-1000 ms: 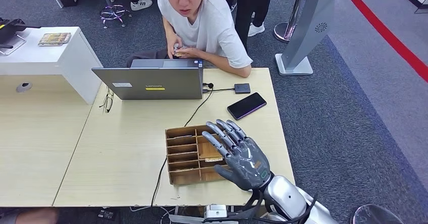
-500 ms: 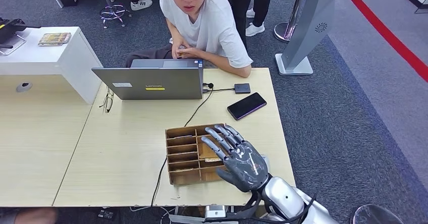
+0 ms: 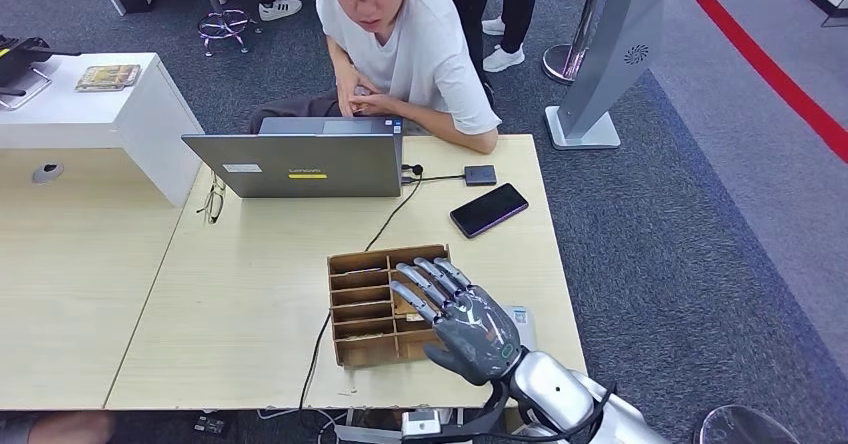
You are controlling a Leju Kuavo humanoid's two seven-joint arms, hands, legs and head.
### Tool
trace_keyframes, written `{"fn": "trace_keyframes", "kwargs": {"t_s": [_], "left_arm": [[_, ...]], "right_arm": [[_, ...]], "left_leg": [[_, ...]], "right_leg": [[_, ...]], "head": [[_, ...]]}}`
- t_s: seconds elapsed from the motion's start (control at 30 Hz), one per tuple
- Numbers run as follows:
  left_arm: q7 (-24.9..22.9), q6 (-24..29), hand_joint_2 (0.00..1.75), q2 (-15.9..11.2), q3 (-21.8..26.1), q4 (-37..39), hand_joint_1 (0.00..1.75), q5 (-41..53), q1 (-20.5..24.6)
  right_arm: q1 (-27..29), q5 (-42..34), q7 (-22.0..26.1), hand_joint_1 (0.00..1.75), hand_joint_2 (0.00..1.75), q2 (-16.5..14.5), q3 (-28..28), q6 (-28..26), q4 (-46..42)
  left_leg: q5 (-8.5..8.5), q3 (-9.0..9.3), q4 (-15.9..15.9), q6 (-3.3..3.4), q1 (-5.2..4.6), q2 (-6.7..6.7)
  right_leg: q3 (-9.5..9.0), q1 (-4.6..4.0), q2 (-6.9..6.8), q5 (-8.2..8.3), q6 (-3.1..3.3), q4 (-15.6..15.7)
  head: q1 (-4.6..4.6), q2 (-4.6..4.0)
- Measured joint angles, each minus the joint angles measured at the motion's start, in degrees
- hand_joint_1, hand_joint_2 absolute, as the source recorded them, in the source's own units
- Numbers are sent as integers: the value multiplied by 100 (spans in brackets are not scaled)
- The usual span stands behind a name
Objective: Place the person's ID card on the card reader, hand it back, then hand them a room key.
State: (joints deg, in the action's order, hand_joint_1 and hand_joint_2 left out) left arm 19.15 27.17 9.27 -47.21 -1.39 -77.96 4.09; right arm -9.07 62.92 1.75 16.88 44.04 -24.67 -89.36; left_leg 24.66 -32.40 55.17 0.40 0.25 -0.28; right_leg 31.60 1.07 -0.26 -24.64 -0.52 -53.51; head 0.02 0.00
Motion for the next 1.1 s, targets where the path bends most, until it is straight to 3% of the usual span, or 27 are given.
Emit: {"fn": "trace_keyframes", "kwargs": {"t_s": [0.2,0.53,0.6,0.73,1.1], "left_arm": [[-19,-20,0,-30,-261,2,0,18,-18],[-37,-32,0,-47,-579,2,0,-97,-36],[-37,-35,0,-48,-637,2,0,-131,-38],[-37,-51,0,-48,-744,2,0,-192,-43],[-37,-78,0,-48,-903,2,0,-266,-62]], "right_arm": [[-121,96,-73,15,175,-15,112,86,158],[-205,127,-272,80,175,-117,209,214,572],[-219,163,-313,82,175,-146,210,236,650],[-241,217,-359,70,175,-180,210,269,771],[-255,227,-416,68,175,-250,203,289,1009]], "left_leg": [[0,0,0,0,0,-1],[0,0,0,0,0,-1],[0,0,0,0,0,-1],[0,0,0,0,0,-1],[0,0,0,0,0,-1]], "right_leg": [[0,0,-1,0,0,0],[0,0,-1,0,0,0],[0,0,-1,0,0,0],[0,0,-2,0,0,0],[0,0,-2,-1,0,0]], "head": [[0,0],[0,0],[0,0],[0,0],[0,0]]}}
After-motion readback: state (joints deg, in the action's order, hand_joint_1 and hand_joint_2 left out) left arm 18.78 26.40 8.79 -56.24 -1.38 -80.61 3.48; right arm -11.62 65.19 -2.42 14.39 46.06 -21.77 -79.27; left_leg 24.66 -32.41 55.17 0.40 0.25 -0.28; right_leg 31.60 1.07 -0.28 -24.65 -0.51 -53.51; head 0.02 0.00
